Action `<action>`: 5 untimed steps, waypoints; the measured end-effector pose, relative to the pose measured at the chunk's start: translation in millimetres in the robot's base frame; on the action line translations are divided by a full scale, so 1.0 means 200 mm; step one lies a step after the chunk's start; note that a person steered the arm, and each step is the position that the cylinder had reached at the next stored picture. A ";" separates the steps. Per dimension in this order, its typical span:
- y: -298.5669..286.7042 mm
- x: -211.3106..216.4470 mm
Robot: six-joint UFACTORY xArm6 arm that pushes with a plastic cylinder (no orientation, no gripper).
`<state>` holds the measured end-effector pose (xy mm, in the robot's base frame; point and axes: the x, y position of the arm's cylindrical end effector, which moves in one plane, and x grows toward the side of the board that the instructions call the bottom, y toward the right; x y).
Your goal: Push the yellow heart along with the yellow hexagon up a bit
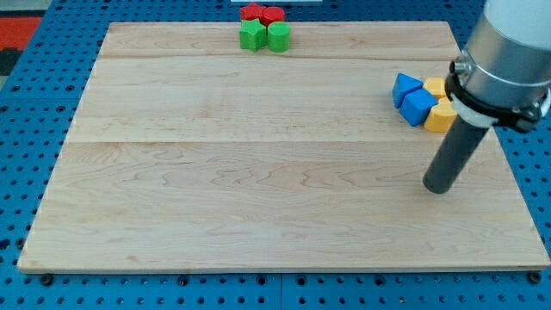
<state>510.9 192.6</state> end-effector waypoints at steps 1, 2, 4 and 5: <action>0.00 -0.08; 0.01 -0.15; 0.13 -0.35; 0.17 -0.28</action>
<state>455.7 226.9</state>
